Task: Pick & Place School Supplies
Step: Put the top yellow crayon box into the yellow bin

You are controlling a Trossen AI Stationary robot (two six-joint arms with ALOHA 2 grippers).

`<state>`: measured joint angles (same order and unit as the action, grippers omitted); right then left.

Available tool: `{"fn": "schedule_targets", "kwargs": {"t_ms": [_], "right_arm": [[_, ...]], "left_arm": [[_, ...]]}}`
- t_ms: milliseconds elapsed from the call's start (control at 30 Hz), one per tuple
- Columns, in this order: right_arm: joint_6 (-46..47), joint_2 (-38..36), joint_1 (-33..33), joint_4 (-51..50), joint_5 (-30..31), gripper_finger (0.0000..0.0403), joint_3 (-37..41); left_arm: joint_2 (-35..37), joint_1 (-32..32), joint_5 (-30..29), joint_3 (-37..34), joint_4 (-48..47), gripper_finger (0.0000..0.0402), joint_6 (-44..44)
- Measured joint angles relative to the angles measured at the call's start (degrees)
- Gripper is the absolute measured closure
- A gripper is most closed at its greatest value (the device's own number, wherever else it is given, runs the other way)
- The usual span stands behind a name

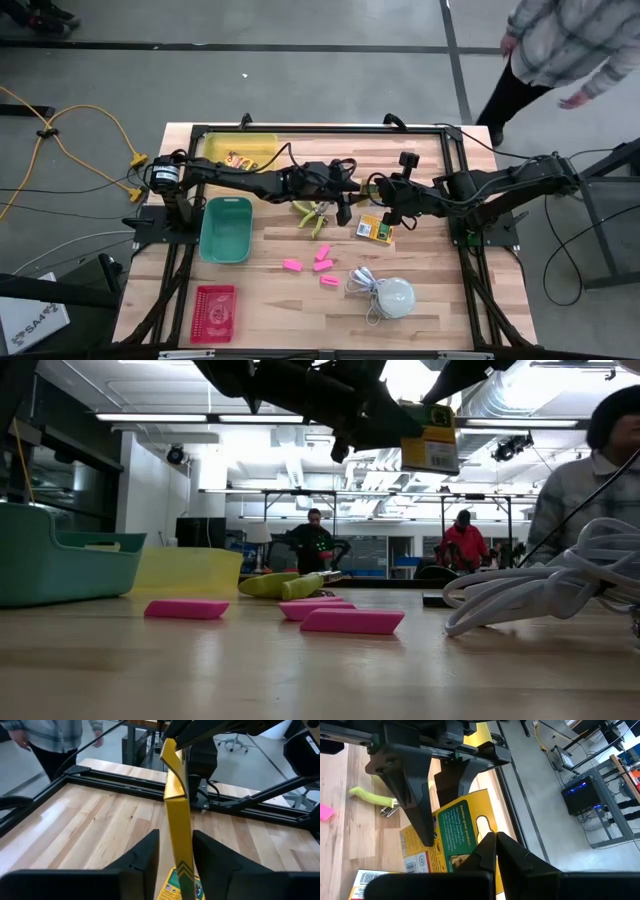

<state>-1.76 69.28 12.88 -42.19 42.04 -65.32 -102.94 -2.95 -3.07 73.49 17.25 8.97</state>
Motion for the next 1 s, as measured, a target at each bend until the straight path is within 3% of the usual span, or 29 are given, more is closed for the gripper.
{"fn": "schedule_targets", "kwargs": {"t_ms": [467,833,1000], "right_arm": [[0.0,0.0,0.0,-0.1,-0.4,0.0401,0.0],[0.1,0.0,0.0,-0.5,-1.8,0.04,0.0],[0.0,0.0,0.0,-0.5,-1.9,0.0379,0.0]], "left_arm": [[0.0,0.0,0.2,0.0,-0.1,0.0376,2.3],[0.0,0.0,0.2,0.0,-0.2,0.0375,2.4],[0.0,0.0,0.2,0.0,-0.2,0.0375,2.4]]}}
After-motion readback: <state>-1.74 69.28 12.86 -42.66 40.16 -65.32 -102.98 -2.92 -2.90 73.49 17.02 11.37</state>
